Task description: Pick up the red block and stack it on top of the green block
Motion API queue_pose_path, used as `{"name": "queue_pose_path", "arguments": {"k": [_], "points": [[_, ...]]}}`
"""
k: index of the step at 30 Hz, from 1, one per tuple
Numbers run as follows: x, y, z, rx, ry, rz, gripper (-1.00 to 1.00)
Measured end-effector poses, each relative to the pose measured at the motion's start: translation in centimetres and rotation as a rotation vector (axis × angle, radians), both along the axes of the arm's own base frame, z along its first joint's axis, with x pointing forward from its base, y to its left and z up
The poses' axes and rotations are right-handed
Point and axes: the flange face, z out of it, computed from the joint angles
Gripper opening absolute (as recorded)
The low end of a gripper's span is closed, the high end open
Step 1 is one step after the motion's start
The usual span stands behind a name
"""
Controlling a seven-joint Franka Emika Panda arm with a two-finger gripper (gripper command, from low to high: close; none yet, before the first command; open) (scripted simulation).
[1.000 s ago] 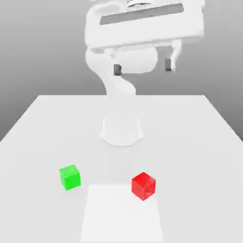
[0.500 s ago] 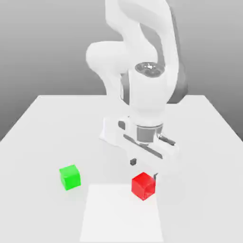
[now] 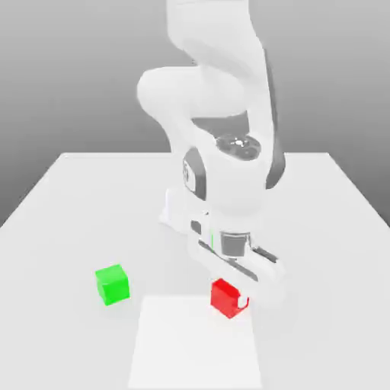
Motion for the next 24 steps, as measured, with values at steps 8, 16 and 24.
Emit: {"name": "queue_pose_path", "arguments": {"k": [8,16,24], "points": [[-0.2,-8.3,4.8,-0.011,0.000,-0.059,-1.00],[-5.4,-22.2,6.4,0.000,0.001,-0.169,-1.00],[-5.8,-22.7,0.7,0.001,0.001,-0.170,1.00]]}}
